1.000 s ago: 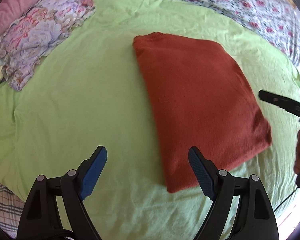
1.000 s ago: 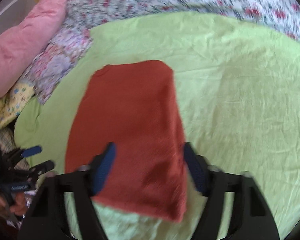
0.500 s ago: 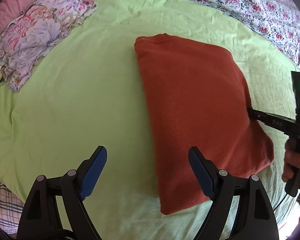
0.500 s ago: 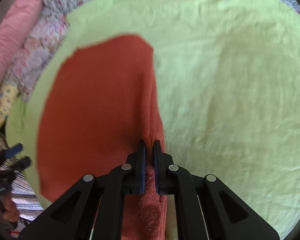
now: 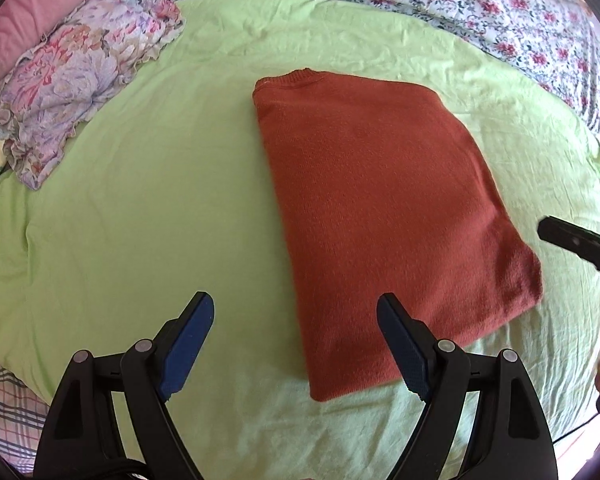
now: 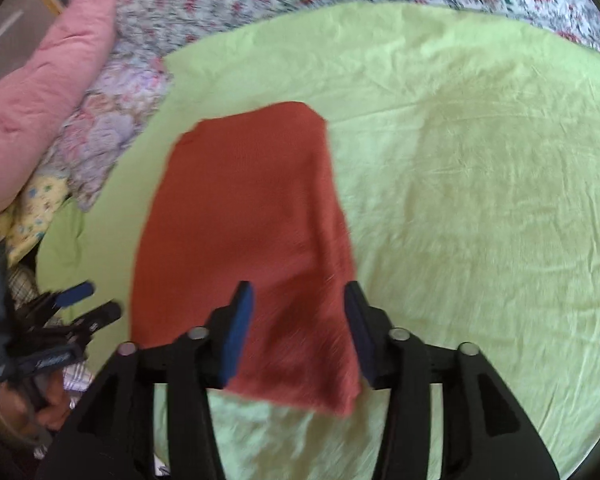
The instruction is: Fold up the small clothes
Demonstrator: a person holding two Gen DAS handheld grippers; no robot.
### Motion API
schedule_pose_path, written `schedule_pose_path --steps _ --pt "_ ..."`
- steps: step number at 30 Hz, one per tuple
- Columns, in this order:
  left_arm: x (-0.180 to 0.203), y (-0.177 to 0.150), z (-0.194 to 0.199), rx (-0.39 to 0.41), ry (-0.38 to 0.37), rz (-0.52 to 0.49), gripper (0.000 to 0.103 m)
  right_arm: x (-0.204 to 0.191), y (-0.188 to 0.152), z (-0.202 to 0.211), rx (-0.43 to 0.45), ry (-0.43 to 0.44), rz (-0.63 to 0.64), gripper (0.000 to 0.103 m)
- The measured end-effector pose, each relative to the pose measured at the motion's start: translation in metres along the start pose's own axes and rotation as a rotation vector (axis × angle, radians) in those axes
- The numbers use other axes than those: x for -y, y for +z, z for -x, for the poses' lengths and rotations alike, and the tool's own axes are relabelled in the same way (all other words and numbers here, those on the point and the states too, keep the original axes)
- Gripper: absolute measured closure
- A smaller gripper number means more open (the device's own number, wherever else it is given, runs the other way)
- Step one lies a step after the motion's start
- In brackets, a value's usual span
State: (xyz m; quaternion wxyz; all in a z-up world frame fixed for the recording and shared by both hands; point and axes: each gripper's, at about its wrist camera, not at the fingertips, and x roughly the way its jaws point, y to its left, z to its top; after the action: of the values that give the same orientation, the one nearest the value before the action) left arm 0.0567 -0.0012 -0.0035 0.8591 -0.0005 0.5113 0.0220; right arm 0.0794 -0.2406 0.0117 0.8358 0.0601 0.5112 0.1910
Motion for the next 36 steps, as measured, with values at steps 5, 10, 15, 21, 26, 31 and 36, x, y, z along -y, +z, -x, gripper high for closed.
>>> schedule_pose_path --steps 5,10,15,21,26,31,36 --pt "0.003 -0.012 0.006 0.010 -0.004 -0.029 0.019 -0.022 -0.023 0.008 -0.002 0.022 0.042 0.052" --pt "0.004 -0.024 0.007 0.008 -0.001 -0.055 0.019 -0.028 -0.043 0.012 -0.016 0.023 0.035 0.045" --pt "0.005 -0.035 0.012 0.009 -0.002 -0.069 0.019 -0.036 -0.055 0.017 -0.009 0.029 0.040 0.040" --pt "0.004 -0.040 0.017 0.019 0.005 -0.076 0.019 -0.045 -0.060 0.019 -0.005 0.031 0.075 0.032" --pt "0.007 -0.045 0.020 0.012 0.004 -0.088 0.019 -0.050 -0.062 0.020 -0.009 0.024 0.101 0.029" --pt "0.012 -0.050 0.021 0.000 0.014 -0.120 0.019 -0.057 -0.065 0.022 -0.011 0.019 0.124 0.028" --pt "0.017 -0.053 0.021 -0.007 0.030 -0.145 0.019 -0.066 -0.068 0.023 -0.014 0.014 0.179 0.025"
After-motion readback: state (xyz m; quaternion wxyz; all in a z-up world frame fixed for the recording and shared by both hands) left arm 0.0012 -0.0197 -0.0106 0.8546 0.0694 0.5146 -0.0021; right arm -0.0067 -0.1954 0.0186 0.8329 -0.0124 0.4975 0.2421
